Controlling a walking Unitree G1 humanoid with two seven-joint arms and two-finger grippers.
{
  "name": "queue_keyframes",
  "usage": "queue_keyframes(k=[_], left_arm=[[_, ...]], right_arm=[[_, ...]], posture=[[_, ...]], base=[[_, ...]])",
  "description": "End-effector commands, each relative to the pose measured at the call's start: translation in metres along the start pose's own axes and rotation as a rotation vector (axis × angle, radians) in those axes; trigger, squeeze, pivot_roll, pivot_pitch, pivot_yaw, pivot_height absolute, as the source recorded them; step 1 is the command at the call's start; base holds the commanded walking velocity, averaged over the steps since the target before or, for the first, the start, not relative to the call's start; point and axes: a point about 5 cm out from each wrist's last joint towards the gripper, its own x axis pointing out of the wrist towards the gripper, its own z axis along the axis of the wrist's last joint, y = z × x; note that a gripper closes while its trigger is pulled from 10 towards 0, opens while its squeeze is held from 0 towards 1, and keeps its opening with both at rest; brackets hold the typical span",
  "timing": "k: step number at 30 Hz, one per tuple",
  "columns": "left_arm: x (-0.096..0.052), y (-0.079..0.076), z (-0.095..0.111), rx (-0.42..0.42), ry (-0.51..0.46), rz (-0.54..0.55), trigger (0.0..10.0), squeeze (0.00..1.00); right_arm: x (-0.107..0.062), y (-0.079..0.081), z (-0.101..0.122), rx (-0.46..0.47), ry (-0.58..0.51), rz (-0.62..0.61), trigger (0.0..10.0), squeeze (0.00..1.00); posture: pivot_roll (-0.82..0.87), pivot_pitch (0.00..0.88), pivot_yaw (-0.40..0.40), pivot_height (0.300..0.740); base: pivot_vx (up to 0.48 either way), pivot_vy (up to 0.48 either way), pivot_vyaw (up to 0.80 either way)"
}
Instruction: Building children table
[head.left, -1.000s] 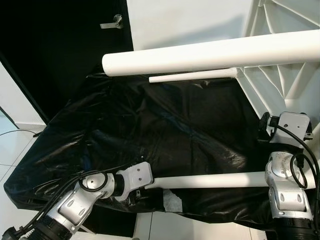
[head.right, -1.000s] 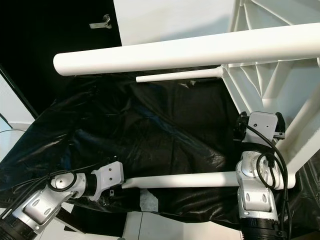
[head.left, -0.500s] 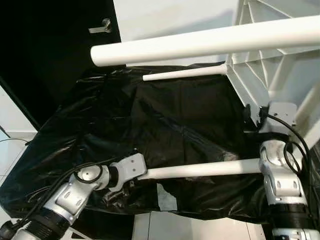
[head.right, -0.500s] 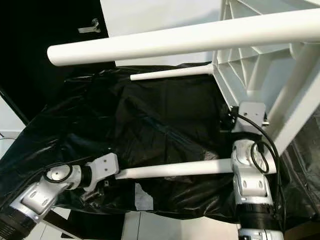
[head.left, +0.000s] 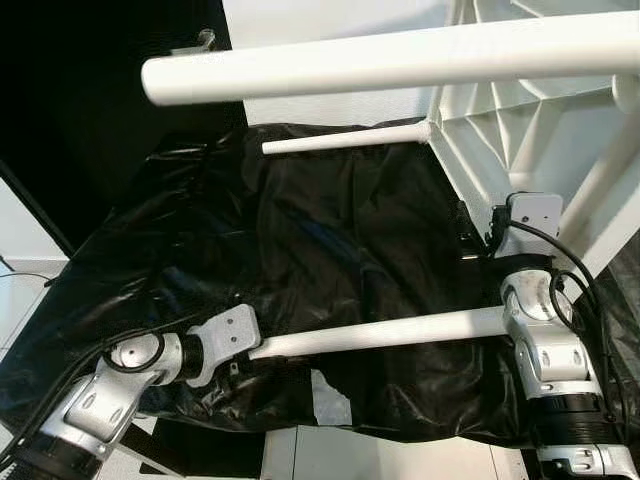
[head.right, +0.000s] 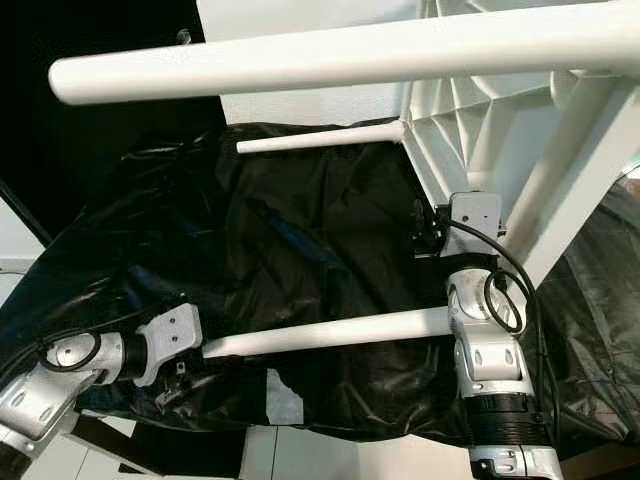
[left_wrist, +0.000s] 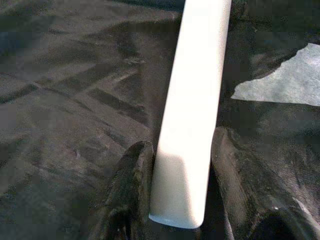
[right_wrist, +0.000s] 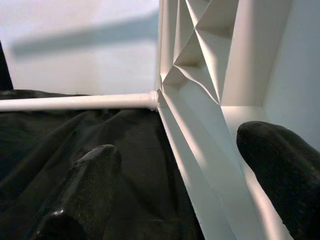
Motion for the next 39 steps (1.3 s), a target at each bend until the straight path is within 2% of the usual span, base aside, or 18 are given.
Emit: queue_keyframes(k=[1, 14, 17, 18, 20, 23, 25, 30, 32, 36, 39], left_arm=[[-0.004, 0.003, 0.0, -0.016, -0.004, 0.025, 10.0, 0.0], [0.004, -0.002, -0.001, -0.003, 0.027, 0.008, 10.0, 0.0], [0.006, -0.006, -0.004, -0.003, 0.043, 0.002, 10.0, 0.0], [0.006, -0.006, -0.004, -0.003, 0.043, 0.002, 10.0, 0.0], [0.008, -0.006, -0.005, -0.004, 0.049, 0.009, 10.0, 0.0], [0.008, -0.006, -0.006, -0.005, 0.051, 0.015, 10.0, 0.0], [0.009, -0.005, -0.006, -0.005, 0.052, 0.018, 10.0, 0.0], [0.01, 0.002, -0.008, -0.008, 0.058, 0.059, 10.0, 0.0], [0.011, 0.003, -0.008, -0.009, 0.059, 0.063, 10.0, 0.0], [0.012, 0.012, -0.009, 0.005, 0.074, 0.108, 10.0, 0.0], [0.013, 0.021, -0.011, 0.023, 0.094, 0.145, 10.0, 0.0]], right_arm=[[-0.001, -0.002, -0.005, 0.0, 0.015, 0.0, 10.0, 0.0], [-0.001, -0.006, -0.005, -0.005, 0.016, -0.006, 10.0, 0.0], [-0.004, -0.019, -0.009, -0.007, 0.058, -0.074, 10.0, 0.0], [-0.004, -0.019, -0.009, -0.007, 0.058, -0.074, 10.0, 0.0], [-0.01, -0.031, -0.011, -0.022, 0.086, -0.165, 10.0, 0.0], [-0.017, -0.034, -0.012, -0.033, 0.101, -0.216, 10.0, 0.0], [-0.02, -0.035, -0.012, -0.034, 0.107, -0.231, 10.0, 0.0], [-0.038, -0.035, -0.009, -0.059, 0.127, -0.346, 10.0, 0.0], [-0.039, -0.034, -0.009, -0.059, 0.131, -0.351, 10.0, 0.0], [-0.049, -0.026, -0.004, -0.057, 0.135, -0.392, 10.0, 0.0], [-0.058, -0.026, 0.001, -0.119, 0.123, -0.49, 10.0, 0.0]], posture=[[0.03, 0.003, 0.004, 0.74], [0.02, 0.004, 0.004, 0.74], [0.02, 0.005, -0.002, 0.74], [0.02, 0.005, -0.002, 0.74], [0.02, 0.006, -0.006, 0.74], [0.02, 0.006, -0.008, 0.74], [0.02, 0.006, -0.008, 0.74], [0.01, 0.004, -0.005, 0.74], [0.01, 0.004, -0.005, 0.74], [0.01, 0.003, -0.005, 0.74], [0.01, 0.004, -0.005, 0.74]], base=[[0.0, 0.0, 0.0], [0.0, 0.0, 0.0], [0.0, 0.0, 0.0], [0.0, 0.0, 0.0], [0.0, 0.0, 0.0], [0.0, 0.0, 0.0], [0.0, 0.0, 0.0], [0.0, 0.0, 0.0], [0.0, 0.0, 0.0], [0.0, 0.0, 0.0], [0.0, 0.0, 0.0]])
